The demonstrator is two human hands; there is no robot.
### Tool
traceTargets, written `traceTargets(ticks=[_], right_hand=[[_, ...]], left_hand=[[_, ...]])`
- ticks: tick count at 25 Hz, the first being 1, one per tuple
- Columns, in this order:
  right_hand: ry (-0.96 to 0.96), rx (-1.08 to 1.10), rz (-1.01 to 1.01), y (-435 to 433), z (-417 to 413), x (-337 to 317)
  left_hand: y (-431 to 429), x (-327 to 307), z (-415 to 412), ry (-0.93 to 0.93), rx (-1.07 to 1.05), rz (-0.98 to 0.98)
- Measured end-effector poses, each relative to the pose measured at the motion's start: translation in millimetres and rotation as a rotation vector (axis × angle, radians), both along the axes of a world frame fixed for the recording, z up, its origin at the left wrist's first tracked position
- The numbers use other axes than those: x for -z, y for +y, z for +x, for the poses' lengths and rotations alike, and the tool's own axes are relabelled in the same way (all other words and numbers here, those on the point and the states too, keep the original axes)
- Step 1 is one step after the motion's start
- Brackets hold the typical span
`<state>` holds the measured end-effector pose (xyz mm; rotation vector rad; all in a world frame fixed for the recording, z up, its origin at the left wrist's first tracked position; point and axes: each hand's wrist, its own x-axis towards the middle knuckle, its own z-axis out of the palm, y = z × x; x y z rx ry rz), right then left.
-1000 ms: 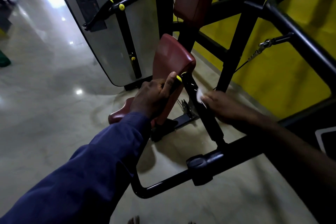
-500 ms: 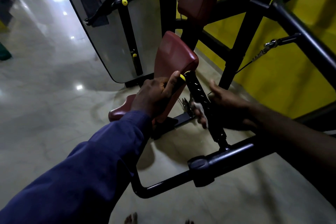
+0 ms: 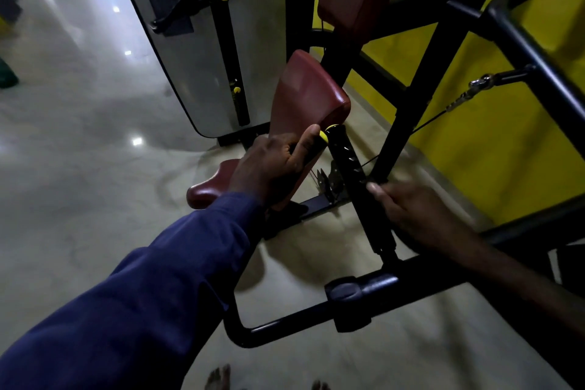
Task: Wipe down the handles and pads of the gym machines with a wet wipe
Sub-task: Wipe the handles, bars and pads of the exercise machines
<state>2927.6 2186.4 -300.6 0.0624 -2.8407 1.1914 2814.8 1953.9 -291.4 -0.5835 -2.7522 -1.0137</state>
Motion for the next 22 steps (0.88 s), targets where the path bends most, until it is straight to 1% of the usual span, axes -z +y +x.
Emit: traceTargets(ticks=[1,2,3,4,5,6,7,8,9,11,13,14,15,16,17,18,19,21,22], right_hand=[[0.089,-0.026,0.181,11.0,19.1,12.9],[0.14,-0.085,0.297,17.5,31.5,21.6],[0.163,-0.194,0.361,17.5,36.8,30.8],[0.185,-0.341,0.371,14.5,29.9,35.4],[0.278,-0.44,0.408,9.6,12.2,32.8],[0.356,-0.495,0.486,2.5,-11.0,27.5],[0.36,-0.501,0.554,-3.3,-30.4,13.4],[0.291,-0.5,0.604,-3.9,-45.6,1.1],[0.267,-0.535,0.661,2.0,-49.7,-5.7],[0.314,-0.754,0.752,16.8,-22.6,-8.5],[0.332,-1.08,0.881,27.7,10.0,-12.7],[0.351,-1.153,0.906,31.2,3.4,-18.9],[0.405,-1.144,0.959,28.4,-14.2,-23.3],[0.471,-1.023,1.013,22.2,-42.5,-28.3],[0.497,-0.878,1.04,16.9,-72.8,-39.7],[0.467,-0.783,1.027,9.5,-90.9,-49.5],[0.434,-0.741,1.028,6.1,-96.7,-49.5],[0.353,-0.847,0.981,17.2,-64.3,-30.1],[0.324,-0.96,0.97,24.1,-35.3,-17.2]], left_hand=[[-0.8,2.2,-1.6,-0.001,0.001,-0.001],[-0.7,2.1,-1.0,0.006,0.002,-0.01],[-0.7,2.3,-1.1,0.011,-0.008,-0.016],[-0.5,2.1,-0.9,0.01,-0.015,-0.013],[-0.1,2.7,-1.0,0.001,-0.018,-0.006],[0.0,2.2,-1.1,-0.01,-0.018,0.007],[0.7,1.4,-0.2,-0.021,-0.018,0.025],[1.3,1.7,-0.2,-0.026,-0.016,0.041],[1.0,2.3,-0.5,-0.025,-0.018,0.047],[0.0,3.4,-0.7,-0.014,-0.033,0.038],[-0.1,3.2,0.7,0.001,-0.04,0.021],[-0.2,3.9,0.3,-0.002,-0.049,0.019],[-0.2,3.4,0.8,-0.019,-0.052,0.02],[0.1,3.2,0.3,-0.037,-0.047,0.025],[-0.2,3.1,-0.2,-0.052,-0.04,0.03],[-0.9,4.0,-1.3,-0.052,-0.038,0.032],[-1.8,3.8,-1.7,-0.046,-0.04,0.032],[-2.1,3.0,0.2,-0.02,-0.034,0.035],[-1.5,1.3,1.4,0.0,-0.024,0.026]])
